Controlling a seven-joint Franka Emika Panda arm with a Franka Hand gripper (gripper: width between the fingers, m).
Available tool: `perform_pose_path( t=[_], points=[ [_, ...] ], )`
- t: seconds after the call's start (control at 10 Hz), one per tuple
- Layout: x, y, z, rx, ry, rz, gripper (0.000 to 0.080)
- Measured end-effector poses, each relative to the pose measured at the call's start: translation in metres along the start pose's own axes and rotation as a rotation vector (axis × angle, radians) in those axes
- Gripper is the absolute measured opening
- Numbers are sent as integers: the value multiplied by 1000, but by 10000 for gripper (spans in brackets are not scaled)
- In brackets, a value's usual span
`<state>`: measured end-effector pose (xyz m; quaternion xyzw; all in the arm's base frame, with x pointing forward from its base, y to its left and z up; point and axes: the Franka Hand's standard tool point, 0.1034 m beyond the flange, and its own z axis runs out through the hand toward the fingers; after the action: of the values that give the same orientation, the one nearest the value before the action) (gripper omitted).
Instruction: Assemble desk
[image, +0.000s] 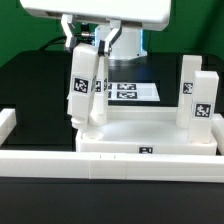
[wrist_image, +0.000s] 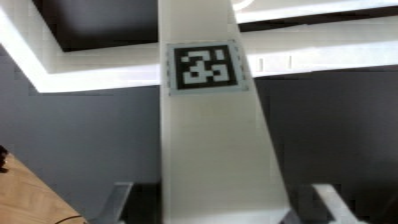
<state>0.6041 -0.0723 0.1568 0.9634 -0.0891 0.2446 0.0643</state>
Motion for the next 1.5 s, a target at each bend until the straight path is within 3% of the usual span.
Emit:
perform_pose_path(
  t=[0.3, 0.7, 0.8, 1.0, 1.3, 1.5],
  points=[
    [-3, -13, -2, 11, 7, 9, 293],
    [-2, -11, -2, 9, 11, -8, 293],
    [4, -3, -8, 13, 27, -42, 293],
    [11, 10, -15, 32, 60, -64, 293],
    [16, 6, -23, 78, 48, -45, 293],
    [14, 5, -22, 86, 27, -22, 293]
  ],
)
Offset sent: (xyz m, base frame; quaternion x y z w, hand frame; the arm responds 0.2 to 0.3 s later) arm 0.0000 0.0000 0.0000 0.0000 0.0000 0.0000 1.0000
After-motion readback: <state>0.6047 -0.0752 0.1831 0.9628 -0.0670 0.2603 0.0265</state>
